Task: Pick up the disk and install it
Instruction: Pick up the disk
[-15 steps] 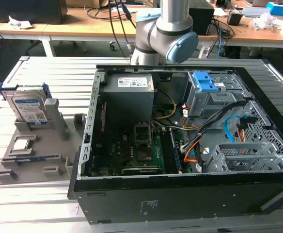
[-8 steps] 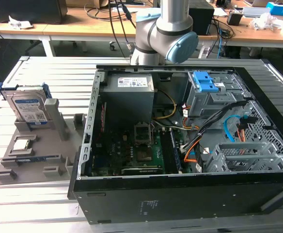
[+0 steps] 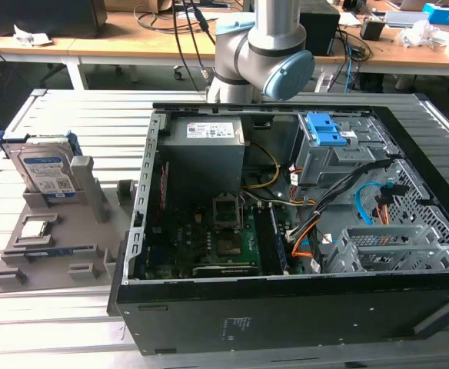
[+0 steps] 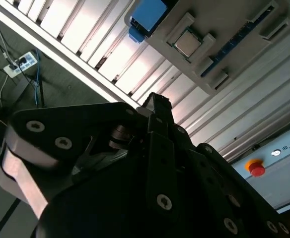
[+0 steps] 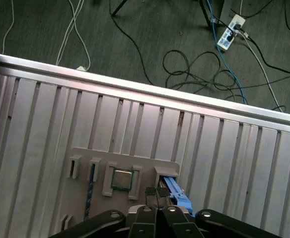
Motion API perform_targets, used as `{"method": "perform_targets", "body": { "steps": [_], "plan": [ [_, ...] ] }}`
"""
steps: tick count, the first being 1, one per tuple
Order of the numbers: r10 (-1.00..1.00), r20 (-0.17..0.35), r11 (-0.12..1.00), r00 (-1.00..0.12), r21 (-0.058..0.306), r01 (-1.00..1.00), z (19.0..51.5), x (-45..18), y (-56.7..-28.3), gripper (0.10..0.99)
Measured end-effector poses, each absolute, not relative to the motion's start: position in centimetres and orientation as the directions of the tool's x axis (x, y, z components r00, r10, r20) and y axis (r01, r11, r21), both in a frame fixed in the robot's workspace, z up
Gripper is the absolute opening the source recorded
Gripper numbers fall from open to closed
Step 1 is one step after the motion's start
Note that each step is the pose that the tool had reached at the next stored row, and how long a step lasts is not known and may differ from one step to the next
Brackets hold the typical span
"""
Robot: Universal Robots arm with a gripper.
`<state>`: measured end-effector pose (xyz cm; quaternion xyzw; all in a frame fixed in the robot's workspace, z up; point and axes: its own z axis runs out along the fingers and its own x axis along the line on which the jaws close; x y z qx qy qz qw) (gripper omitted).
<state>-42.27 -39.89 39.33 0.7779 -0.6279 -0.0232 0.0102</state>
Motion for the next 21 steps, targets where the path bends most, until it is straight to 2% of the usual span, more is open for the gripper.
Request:
{"method": "perform_targets", "body": {
  "steps": [8, 21],
  "plan": [
    [-0.968, -0.023, -0.250, 0.249, 0.045, -0.967, 39.33, -42.27, -39.89, 0.106],
    [-0.998, 0.006, -0.063, 0.063, 0.050, -0.997, 39.27, -42.26, -39.88, 0.106]
  ]
}}
